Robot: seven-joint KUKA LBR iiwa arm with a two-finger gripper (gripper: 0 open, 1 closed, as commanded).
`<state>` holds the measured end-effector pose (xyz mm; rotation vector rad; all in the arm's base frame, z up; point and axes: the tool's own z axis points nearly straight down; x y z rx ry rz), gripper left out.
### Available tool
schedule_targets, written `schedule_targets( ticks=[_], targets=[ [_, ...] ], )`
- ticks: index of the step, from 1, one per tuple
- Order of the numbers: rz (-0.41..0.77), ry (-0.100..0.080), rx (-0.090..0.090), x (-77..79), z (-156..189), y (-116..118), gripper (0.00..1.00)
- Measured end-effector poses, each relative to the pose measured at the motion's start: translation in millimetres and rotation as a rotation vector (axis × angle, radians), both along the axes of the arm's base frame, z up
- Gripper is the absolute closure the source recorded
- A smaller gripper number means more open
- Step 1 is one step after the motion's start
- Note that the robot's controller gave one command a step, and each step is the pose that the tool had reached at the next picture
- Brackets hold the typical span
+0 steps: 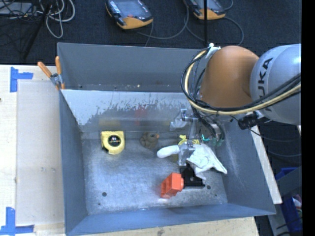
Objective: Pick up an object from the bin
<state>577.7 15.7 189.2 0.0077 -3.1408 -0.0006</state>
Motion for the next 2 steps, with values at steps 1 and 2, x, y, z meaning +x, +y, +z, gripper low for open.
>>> schedule_targets(
  ticks=[1, 2],
  targets=[
    [0.000, 0.000, 0.000, 0.0, 0, 0, 0.00],
    [-0.025, -0.008, 0.002, 19.1, -115, -38, 1.00]
  ],
)
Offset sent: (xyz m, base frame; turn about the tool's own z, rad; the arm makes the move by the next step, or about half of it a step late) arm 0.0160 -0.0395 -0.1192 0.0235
